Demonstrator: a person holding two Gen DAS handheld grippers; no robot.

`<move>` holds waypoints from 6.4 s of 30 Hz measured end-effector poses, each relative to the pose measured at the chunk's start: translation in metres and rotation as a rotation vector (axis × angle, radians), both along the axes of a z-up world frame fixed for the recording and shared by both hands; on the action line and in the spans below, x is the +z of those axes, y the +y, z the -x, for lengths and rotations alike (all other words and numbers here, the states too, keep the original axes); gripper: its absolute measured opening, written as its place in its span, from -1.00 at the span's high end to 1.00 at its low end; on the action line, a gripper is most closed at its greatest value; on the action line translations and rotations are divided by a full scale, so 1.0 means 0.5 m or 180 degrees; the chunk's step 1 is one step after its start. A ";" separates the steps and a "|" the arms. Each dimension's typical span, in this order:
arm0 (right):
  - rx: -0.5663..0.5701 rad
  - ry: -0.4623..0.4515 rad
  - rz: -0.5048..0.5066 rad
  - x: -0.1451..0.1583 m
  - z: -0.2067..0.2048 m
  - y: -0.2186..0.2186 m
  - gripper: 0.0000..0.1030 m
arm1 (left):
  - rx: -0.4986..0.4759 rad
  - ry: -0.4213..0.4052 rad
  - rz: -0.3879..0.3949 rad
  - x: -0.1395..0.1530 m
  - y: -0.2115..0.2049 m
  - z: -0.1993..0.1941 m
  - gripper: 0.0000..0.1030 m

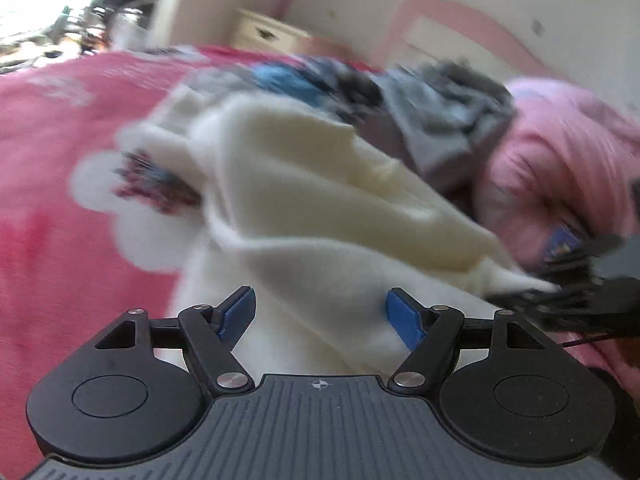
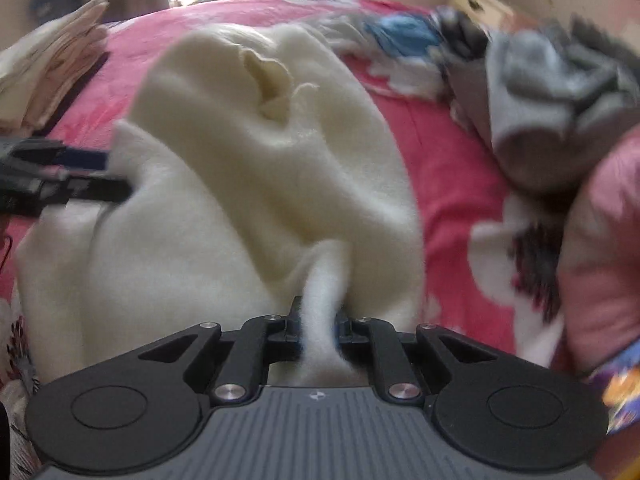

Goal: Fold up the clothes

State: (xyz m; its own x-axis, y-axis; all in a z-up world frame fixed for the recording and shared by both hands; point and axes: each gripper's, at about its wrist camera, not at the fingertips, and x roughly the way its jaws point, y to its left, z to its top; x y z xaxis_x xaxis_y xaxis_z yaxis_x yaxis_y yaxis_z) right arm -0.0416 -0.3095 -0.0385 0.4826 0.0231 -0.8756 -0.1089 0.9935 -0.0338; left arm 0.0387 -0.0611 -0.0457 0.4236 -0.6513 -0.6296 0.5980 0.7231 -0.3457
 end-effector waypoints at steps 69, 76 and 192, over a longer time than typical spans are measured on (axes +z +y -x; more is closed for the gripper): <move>0.0717 -0.1319 -0.0730 0.139 0.175 0.054 0.80 | -0.0909 -0.0977 -0.0735 0.203 -0.070 -0.113 -0.21; 0.0627 -0.1289 -0.0846 0.128 0.166 0.038 0.80 | -0.1465 -0.0929 -0.0560 0.205 -0.096 -0.029 -0.33; 0.0649 -0.2384 0.0232 0.180 -0.565 0.291 0.77 | 0.2158 -0.1871 -0.0372 0.189 0.123 -0.381 0.87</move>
